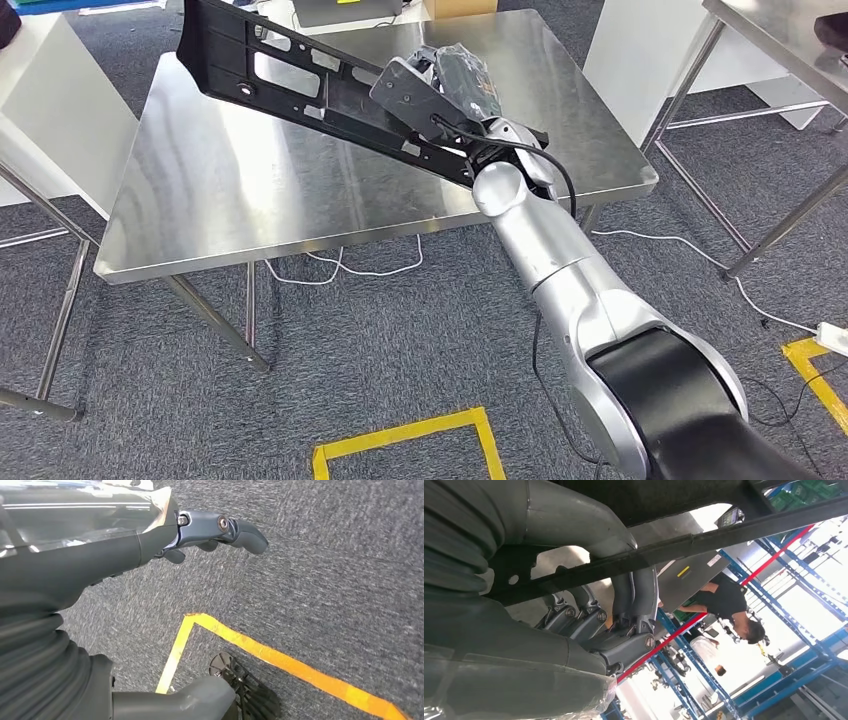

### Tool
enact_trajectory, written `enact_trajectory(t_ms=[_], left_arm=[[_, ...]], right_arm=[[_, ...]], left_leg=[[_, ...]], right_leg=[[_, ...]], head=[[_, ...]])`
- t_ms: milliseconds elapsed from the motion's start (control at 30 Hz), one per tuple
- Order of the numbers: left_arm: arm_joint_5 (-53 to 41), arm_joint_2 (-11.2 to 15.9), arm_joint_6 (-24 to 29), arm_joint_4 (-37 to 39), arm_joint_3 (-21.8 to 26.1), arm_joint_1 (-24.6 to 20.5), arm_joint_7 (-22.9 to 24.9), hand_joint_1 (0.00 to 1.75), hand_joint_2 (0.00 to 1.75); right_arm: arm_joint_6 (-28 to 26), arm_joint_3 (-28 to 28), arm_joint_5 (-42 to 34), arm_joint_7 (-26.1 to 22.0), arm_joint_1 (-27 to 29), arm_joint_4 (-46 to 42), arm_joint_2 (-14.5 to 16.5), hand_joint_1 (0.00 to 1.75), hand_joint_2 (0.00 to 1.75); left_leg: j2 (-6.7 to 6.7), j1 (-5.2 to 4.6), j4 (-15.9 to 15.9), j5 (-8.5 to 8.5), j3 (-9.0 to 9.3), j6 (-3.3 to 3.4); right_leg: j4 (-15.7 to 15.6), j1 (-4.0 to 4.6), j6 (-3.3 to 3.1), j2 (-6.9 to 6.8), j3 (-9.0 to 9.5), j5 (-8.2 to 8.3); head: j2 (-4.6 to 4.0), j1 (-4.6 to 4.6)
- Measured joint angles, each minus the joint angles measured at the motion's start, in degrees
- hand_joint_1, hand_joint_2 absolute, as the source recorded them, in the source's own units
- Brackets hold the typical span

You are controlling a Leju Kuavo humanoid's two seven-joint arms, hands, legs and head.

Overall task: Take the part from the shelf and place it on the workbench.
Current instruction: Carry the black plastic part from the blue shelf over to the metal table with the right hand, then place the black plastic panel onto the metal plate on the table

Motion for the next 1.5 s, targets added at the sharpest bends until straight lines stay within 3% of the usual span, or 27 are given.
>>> enact_trajectory(t_ms=[200, 400, 767, 867, 933, 1033, 1067, 1133, 1200, 1233, 1333, 1367, 1400, 1467, 1500], left_arm=[[0.94, -0.02, -2.08, 0.07, 0.02, -0.05, 1.07, 0.00, 1.75], [2.40, -0.24, -4.29, 0.51, 0.49, -0.18, 2.20, 0.00, 1.75], [1.18, -0.23, -4.67, 0.65, 0.85, -0.17, 4.48, 0.00, 1.75], [1.36, 1.35, -6.59, 0.68, 0.86, -0.17, 6.12, 0.00, 1.75], [1.68, 3.17, -8.14, 0.71, 0.89, -0.17, 7.42, 0.00, 1.75], [2.01, 5.07, -8.76, 0.68, 0.94, -0.21, 7.67, 0.00, 1.75], [2.05, 5.34, -8.79, 0.67, 0.95, -0.24, 7.56, 0.00, 1.75], [2.07, 5.55, -8.77, 0.68, 0.97, -0.29, 7.39, 0.00, 1.75], [2.07, 5.57, -8.76, 0.78, 0.99, -0.31, 7.34, 0.00, 1.75], [2.07, 5.55, -8.74, 0.86, 0.99, -0.30, 7.32, 0.00, 1.75], [2.05, 5.67, -8.63, 0.98, 1.01, -0.26, 7.33, 0.00, 1.75], [2.04, 5.80, -8.60, 0.99, 1.01, -0.30, 7.32, 0.00, 1.75], [2.03, 5.93, -8.57, 0.99, 1.01, -0.34, 7.30, 0.00, 1.75], [2.04, 6.04, -8.56, 1.02, 1.01, -0.32, 7.27, 0.00, 1.75], [2.05, 6.05, -8.56, 1.02, 1.02, -0.28, 7.28, 0.00, 1.75]], right_arm=[[-0.13, 0.02, 0.30, 0.02, -0.06, 0.25, -0.01, 1.75, 1.75], [-0.86, 0.03, 0.91, 0.04, -0.06, 0.25, -0.04, 1.75, 1.75], [-1.02, 0.24, 2.75, 0.68, -0.58, 0.25, -0.49, 1.75, 1.75], [-0.78, 0.34, 2.33, 0.54, -0.72, 0.02, -0.83, 1.75, 1.75], [-0.29, 0.48, 1.78, 0.31, -0.74, -0.44, -1.05, 1.75, 1.75], [0.31, 0.67, 1.35, 0.17, -0.81, -1.12, -1.18, 1.75, 1.75], [0.42, 0.74, 1.26, 0.14, -0.96, -1.23, -1.25, 1.75, 1.75], [0.68, 0.94, 1.14, 0.10, -1.24, -1.20, -1.47, 1.75, 1.75], [0.97, 1.16, 1.11, 0.10, -1.04, -1.16, -1.71, 1.75, 1.75], [1.08, 1.26, 1.10, 0.10, -0.89, -1.13, -1.80, 1.75, 1.75], [1.18, 1.49, 1.03, 0.11, -0.73, -1.09, -2.15, 1.75, 1.75], [1.20, 1.54, 0.96, 0.10, -0.73, -1.09, -2.20, 1.75, 1.75], [1.22, 1.58, 0.90, 0.09, -0.66, -1.08, -2.27, 1.75, 1.75], [1.29, 1.68, 0.83, 0.07, -0.49, -1.07, -2.31, 1.75, 1.75], [1.32, 1.72, 0.83, 0.07, -0.42, -1.07, -2.35, 1.75, 1.75]], left_leg=[[0.13, 0.11, -0.32, 0.13, 0.21, -0.29], [0.14, 0.12, -0.37, 0.10, 0.20, -1.35], [0.12, -0.19, -0.15, 0.08, 0.04, -1.37], [0.12, -0.21, -0.04, 0.02, -0.03, -1.37], [0.14, -0.26, 0.07, -0.13, -0.09, -0.96], [0.45, 0.16, -2.86, 0.91, 1.92, 0.58], [0.58, 0.36, -4.00, 1.41, 2.71, 0.99], [0.73, 0.49, -4.64, 1.65, 3.20, 1.26], [0.68, 0.70, -4.47, 1.42, 3.21, 0.86], [0.61, 0.92, -4.21, 1.20, 3.17, 0.49], [0.50, 1.74, -1.96, -0.37, 2.57, -1.59], [0.46, 1.81, -0.98, -1.00, 2.19, -2.27], [0.41, 1.77, -0.27, -1.47, 1.90, -2.75], [0.20, 1.83, 0.26, -1.84, 1.56, -3.10], [0.27, 1.99, 0.44, -2.04, 1.49, -3.17]], right_leg=[[0.02, 0.19, -0.44, 0.14, 0.00, -0.06], [0.04, 0.23, -0.62, 0.13, 0.00, -0.10], [0.03, -0.01, -0.61, 0.10, 0.01, -0.10], [-0.06, -0.14, -0.56, 0.10, 0.04, -0.06], [-0.44, -0.44, -0.27, 0.10, 0.20, 0.10], [-0.30, -0.12, -0.03, 0.01, 0.20, -0.13], [1.42, 0.02, -0.21, -0.02, -0.57, -0.91], [7.90, -0.24, -0.51, -0.03, -3.79, -3.51], [12.76, -0.73, 0.04, -0.04, -6.54, -4.80], [12.41, -1.02, 0.68, -0.05, -6.57, -4.28], [3.27, -1.87, 2.93, -0.03, -2.06, -0.39], [1.44, -1.93, 2.88, 0.16, -1.04, 0.12], [1.09, -1.86, 2.38, 0.34, -0.82, -0.03], [1.69, -1.70, 0.83, 0.62, -1.07, -0.49], [1.74, -1.69, 0.38, 0.65, -1.07, -0.57]], head=[[0.00, 0.00], [0.00, 0.03], [0.00, 0.04], [0.00, 0.05], [0.00, -0.02], [0.01, 0.01], [0.01, 0.13], [0.00, 0.32], [0.00, 0.37], [0.00, 0.40], [0.00, 0.53], [0.00, 0.57], [0.00, 0.54], [0.00, 0.33], [0.00, 0.20]])
